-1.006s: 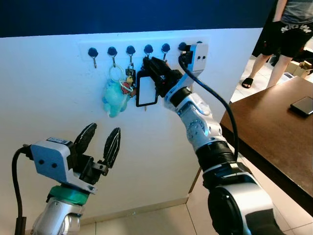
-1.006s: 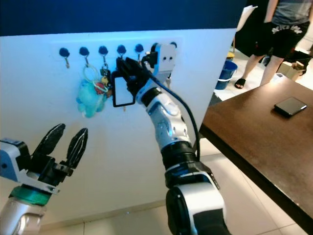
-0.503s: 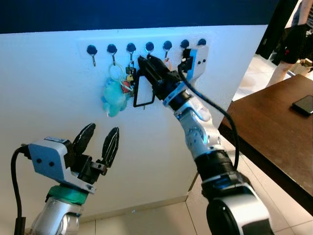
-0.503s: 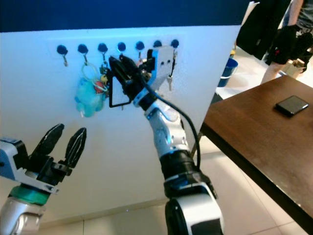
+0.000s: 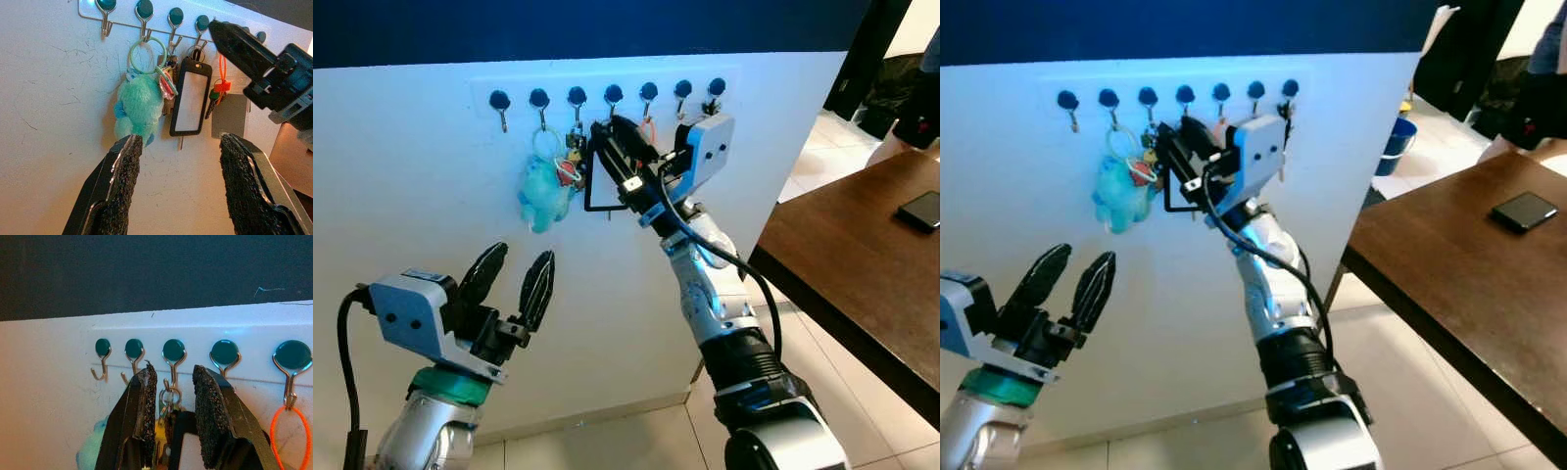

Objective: Hang keys on a hook

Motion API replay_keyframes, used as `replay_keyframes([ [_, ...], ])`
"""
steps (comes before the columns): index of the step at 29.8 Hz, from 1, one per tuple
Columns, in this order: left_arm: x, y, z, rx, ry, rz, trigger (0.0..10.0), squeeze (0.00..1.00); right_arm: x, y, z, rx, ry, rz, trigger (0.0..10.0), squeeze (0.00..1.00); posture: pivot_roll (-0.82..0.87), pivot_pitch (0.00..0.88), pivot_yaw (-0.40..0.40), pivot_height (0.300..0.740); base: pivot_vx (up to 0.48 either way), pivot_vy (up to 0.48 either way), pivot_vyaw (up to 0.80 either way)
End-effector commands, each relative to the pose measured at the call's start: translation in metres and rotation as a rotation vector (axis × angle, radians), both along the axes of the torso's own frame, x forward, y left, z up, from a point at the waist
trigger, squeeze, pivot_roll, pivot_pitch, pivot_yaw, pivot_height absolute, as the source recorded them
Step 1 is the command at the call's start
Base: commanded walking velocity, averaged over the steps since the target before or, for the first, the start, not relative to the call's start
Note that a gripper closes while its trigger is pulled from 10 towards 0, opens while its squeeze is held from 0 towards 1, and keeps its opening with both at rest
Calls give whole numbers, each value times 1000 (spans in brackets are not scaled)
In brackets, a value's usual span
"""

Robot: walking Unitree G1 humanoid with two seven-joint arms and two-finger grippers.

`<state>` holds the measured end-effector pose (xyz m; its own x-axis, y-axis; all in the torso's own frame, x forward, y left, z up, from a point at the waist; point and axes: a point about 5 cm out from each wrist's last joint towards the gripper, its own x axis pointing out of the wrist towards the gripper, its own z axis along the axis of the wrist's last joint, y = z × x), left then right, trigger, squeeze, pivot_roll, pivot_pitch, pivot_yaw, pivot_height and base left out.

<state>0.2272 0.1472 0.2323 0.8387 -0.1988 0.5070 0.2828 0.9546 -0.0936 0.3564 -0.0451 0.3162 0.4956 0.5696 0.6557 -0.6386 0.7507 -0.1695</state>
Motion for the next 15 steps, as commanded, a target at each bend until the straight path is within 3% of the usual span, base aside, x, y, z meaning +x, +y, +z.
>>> replay_keyframes([
  [1, 0, 3, -2, -2, 9, 23, 10000, 0, -5, 3, -5, -17, -22, 9, 10000, 0, -191, 79, 74, 740, 0, 0, 0],
  [5, 1, 6, -4, -2, 14, 39, 10000, 0, -10, 1, -12, -5, -23, 9, 10000, 0, -191, 75, 77, 740, 0, 0, 0],
  [6, 1, 7, -8, -2, 23, 47, 10000, 0, -17, -5, -26, -4, -12, -3, 10000, 0, -189, 72, 80, 740, 0, 0, 0],
  [12, 2, 9, -12, 13, 40, 63, 10000, 0, -18, -9, -38, -30, 29, -23, 10000, 0, -190, 69, 83, 740, 0, 0, 0],
  [14, 3, 10, -17, 30, 66, 77, 10000, 0, -20, -12, -48, -42, 65, -33, 10000, 0, -192, 74, 87, 740, 0, 0, 0],
  [15, 6, 13, -27, 35, 114, 124, 10000, 0, -21, -18, -65, -58, 130, -53, 10000, 0, -190, 68, 92, 740, 0, 0, 0],
])
